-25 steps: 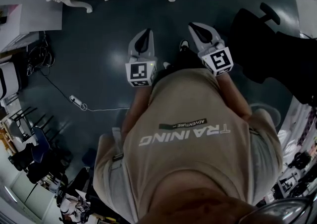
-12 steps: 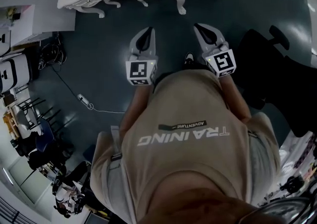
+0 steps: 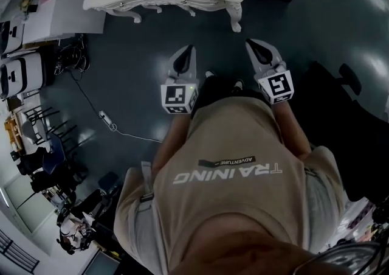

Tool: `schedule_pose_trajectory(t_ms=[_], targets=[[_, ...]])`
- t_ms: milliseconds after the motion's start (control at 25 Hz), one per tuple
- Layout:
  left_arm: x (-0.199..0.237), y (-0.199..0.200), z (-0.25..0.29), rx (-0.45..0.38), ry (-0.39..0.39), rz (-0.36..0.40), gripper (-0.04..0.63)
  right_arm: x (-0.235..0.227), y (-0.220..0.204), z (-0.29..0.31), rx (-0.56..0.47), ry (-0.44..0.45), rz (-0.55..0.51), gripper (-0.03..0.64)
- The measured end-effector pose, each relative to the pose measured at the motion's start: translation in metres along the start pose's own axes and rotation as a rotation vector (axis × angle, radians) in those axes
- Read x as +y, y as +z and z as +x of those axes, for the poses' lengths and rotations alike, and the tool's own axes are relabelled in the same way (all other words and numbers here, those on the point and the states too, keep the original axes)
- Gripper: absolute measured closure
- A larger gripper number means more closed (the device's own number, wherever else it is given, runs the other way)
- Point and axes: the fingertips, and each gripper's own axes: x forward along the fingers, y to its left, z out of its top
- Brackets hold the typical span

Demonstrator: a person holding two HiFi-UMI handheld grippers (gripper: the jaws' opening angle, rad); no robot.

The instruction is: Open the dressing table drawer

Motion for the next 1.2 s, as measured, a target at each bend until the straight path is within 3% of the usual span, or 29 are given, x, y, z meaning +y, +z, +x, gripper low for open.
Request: schedule_pose_trajectory(t_ms=[200,320,440,640,920,1200], targets=[[0.021,-0.011,0.036,0.026,-0.044,-0.032,0.588,-0.011,-0.004,0.029,0.047,-0.015,-0.002,0.614],[0.034,0.003,0.062,-0.002,-0.094,-0.049,0.588,-0.023,0.001,0.046,0.066,-0.045,-0.009,0.614],[0.053,0.026,0.085,-0.038,-0.14,-0.005,0.588,-0.03,0.017,0.072,0.074,-0.071,-0.029,0.614],[0.097,0.044,0.122,-0.051,-0.198,0.033,0.588,-0.041,0.053,0.137,0.062,-0.116,-0.148,0.614],[0.14,0.05,0.156,-0.056,-0.252,0.036,0.588,-0.042,0.062,0.18,0.028,-0.176,-0.078,0.614],[0.147,0.068,0.206,-0.09,-0.226,0.025,0.588,-0.095,0.054,0.185,0.05,-0.231,-0.044,0.614]])
